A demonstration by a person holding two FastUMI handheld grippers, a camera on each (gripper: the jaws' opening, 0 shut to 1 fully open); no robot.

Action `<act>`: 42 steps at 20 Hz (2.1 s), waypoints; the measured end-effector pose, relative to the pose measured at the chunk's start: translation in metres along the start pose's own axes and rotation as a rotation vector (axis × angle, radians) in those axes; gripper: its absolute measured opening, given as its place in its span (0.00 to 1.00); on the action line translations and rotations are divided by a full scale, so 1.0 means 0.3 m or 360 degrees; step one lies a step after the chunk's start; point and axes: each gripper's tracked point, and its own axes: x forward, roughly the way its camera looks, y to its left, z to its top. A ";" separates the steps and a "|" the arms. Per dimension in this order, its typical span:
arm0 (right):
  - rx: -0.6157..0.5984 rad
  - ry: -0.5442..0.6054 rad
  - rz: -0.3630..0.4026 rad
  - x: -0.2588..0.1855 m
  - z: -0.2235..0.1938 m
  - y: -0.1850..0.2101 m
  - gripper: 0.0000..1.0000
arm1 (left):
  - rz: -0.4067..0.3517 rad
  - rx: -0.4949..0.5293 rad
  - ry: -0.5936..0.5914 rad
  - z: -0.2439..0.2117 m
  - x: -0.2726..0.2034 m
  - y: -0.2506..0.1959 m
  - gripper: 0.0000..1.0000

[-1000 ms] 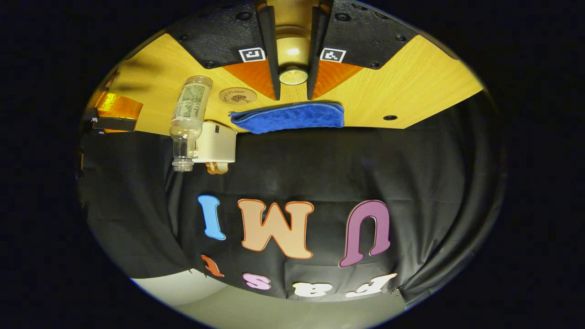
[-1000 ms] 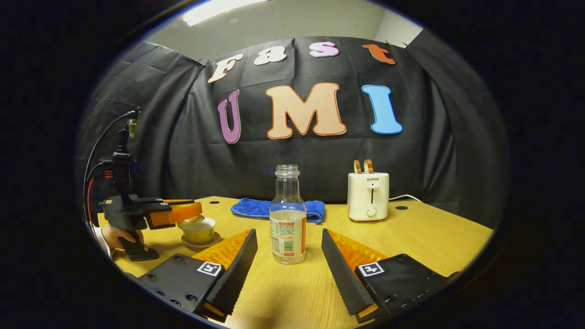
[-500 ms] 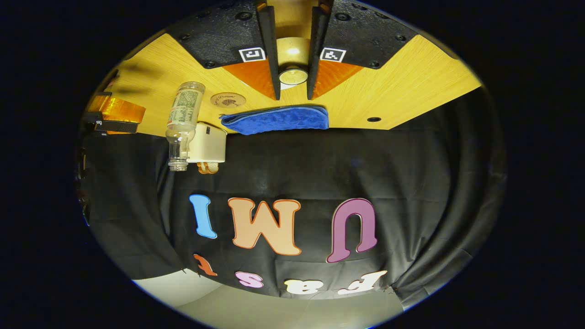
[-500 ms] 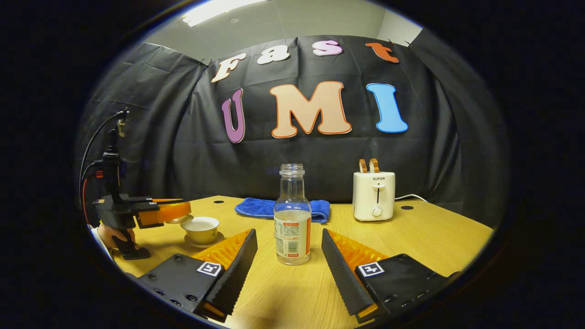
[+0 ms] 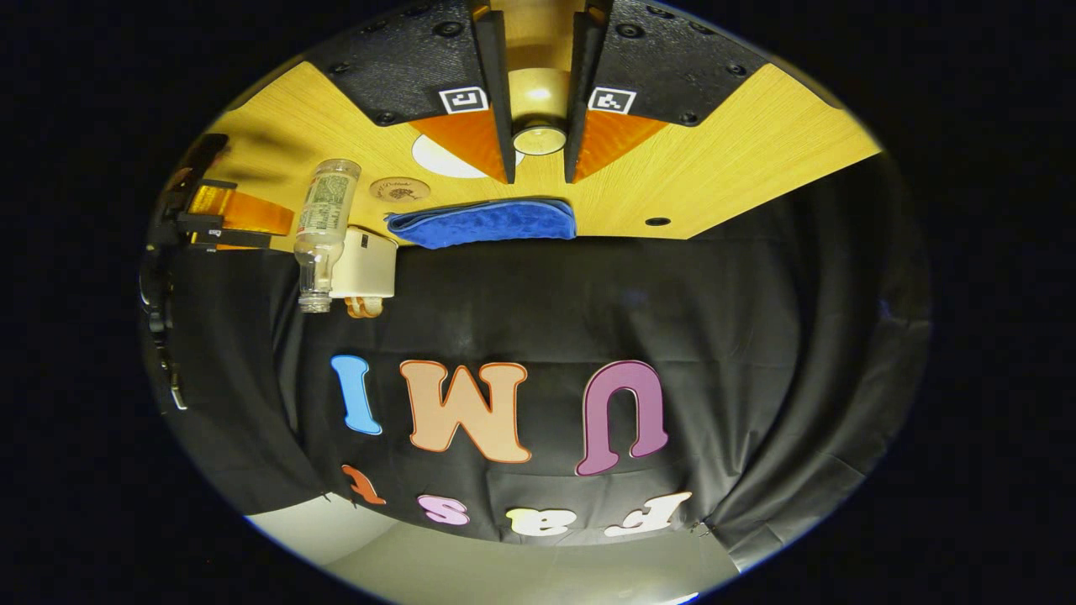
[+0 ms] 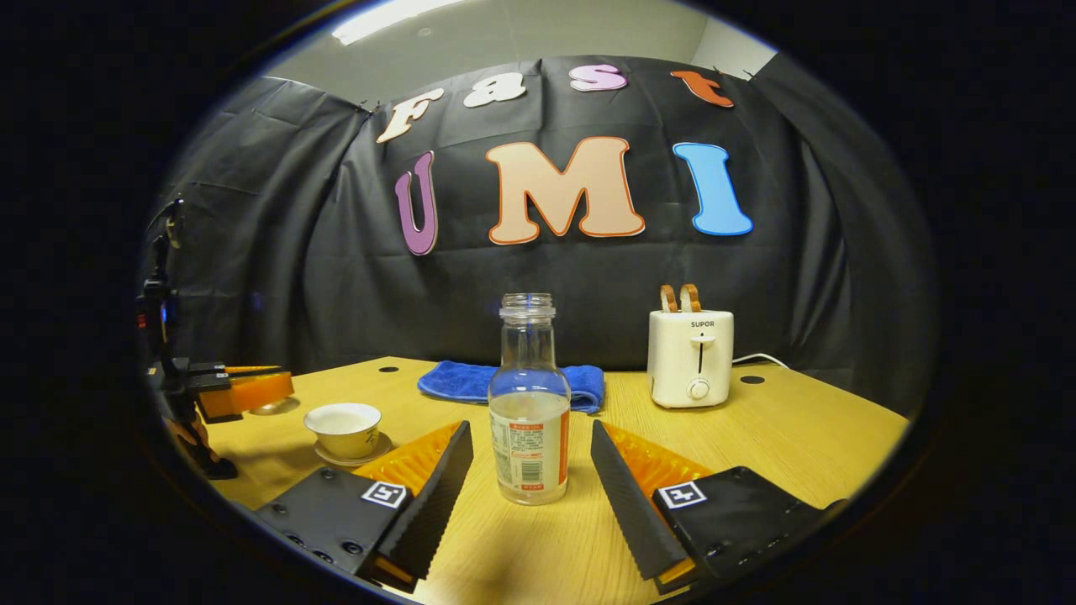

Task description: Open the teacup lid with one hand, grasp the water bottle and pour water into the teacup with the other hand; after pouring, place the water bottle on the coaster and then close the teacup lid.

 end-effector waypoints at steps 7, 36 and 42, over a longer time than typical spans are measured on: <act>-0.0003 0.0066 0.0018 0.091 -0.021 0.018 0.92 | 0.0006 -0.0001 -0.0001 0.000 -0.008 0.011 0.29; -0.0514 0.0161 0.0002 0.151 0.128 0.092 0.81 | 0.0158 -0.0002 0.0000 -0.004 0.000 0.148 0.29; -0.1053 0.0160 0.0048 0.162 0.102 0.191 0.80 | 0.0168 -0.0003 -0.0001 -0.005 -0.001 0.151 0.29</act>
